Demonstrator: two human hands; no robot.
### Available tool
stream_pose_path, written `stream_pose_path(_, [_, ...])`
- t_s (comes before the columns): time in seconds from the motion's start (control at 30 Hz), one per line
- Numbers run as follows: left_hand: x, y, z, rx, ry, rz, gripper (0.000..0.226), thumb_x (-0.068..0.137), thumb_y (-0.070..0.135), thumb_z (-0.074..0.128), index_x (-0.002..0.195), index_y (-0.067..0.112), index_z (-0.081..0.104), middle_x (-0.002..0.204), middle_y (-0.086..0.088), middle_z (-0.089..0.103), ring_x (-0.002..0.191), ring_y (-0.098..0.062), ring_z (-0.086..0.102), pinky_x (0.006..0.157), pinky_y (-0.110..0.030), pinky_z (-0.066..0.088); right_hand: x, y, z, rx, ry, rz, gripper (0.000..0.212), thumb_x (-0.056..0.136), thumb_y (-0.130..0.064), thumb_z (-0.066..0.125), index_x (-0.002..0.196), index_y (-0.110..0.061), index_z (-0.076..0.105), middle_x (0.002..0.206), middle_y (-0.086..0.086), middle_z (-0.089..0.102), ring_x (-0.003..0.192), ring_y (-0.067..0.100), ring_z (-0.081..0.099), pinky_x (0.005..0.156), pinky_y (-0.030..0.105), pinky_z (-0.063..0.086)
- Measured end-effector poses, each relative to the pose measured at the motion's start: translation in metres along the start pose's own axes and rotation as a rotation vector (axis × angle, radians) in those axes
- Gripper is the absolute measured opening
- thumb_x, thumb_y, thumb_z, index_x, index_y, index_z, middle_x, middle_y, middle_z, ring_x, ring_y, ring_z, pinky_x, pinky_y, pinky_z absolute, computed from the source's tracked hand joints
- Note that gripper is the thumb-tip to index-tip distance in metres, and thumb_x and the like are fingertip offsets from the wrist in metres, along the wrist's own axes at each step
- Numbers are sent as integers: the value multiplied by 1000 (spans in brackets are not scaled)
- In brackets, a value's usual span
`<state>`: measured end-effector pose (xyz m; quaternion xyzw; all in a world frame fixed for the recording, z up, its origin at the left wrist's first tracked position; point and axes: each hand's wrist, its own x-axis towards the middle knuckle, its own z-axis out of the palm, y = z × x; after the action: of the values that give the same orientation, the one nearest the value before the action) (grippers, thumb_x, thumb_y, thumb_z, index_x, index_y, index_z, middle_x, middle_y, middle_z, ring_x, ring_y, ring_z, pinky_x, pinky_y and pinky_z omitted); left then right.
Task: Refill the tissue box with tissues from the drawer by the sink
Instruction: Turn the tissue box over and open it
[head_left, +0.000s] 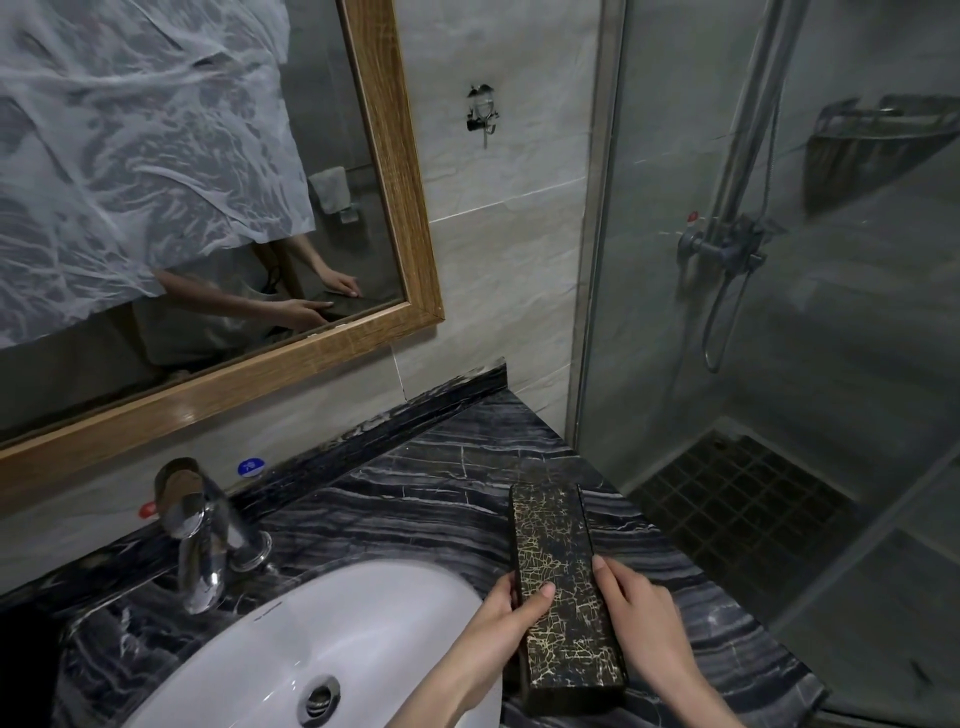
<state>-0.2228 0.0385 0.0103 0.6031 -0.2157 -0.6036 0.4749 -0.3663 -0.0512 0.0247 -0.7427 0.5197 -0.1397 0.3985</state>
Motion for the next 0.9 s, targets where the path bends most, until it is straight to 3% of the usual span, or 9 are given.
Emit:
stream_pose_path(0.17, [0, 15, -12, 176, 29, -37, 31, 81, 33, 72, 108, 19, 61, 101, 3, 75, 94, -9, 71, 88, -26, 55, -1, -1, 3, 27, -12, 11, 38, 97, -45, 38, 113, -27, 67, 100, 3, 74, 101, 25, 66, 84, 39, 48])
stream_pose_path(0.27, [2, 18, -15, 212, 35, -48, 22, 81, 31, 73, 98, 21, 62, 87, 6, 76, 90, -11, 72, 88, -32, 57, -1, -1, 3, 15, -12, 4, 37, 97, -44, 37, 106, -27, 69, 95, 2, 74, 97, 24, 66, 80, 38, 47])
stream_pose_path(0.4, [5, 19, -16, 255, 32, -57, 38, 80, 35, 73, 110, 15, 63, 103, -4, 75, 100, -18, 71, 92, -38, 56, 0, 0, 4, -44, 8, -29, 41, 99, -41, 35, 91, -20, 69, 86, 4, 73, 88, 26, 67, 73, 37, 45])
stream_pose_path(0.63, [8, 18, -19, 258, 2, -74, 47, 81, 34, 72, 119, 9, 61, 110, -7, 73, 95, -15, 71, 84, -32, 59, 3, 2, 4, -96, 8, -116, 39, 100, -36, 32, 77, -18, 58, 72, 2, 67, 83, 28, 67, 64, 30, 35])
stream_pose_path(0.83, [8, 20, -19, 254, -8, -76, 48, 81, 34, 72, 120, 9, 59, 112, -8, 73, 103, -19, 70, 85, -34, 59, 7, 6, 6, -243, 55, -210, 40, 101, -32, 29, 98, -13, 63, 90, 10, 74, 94, 34, 64, 65, 30, 30])
stream_pose_path(0.9, [9, 19, -20, 258, -4, -79, 49, 80, 34, 72, 121, 9, 59, 113, -8, 72, 103, -19, 69, 86, -35, 58, 9, 9, 6, -250, 50, -202, 40, 102, -32, 29, 94, -13, 63, 91, 12, 74, 94, 36, 64, 66, 34, 33])
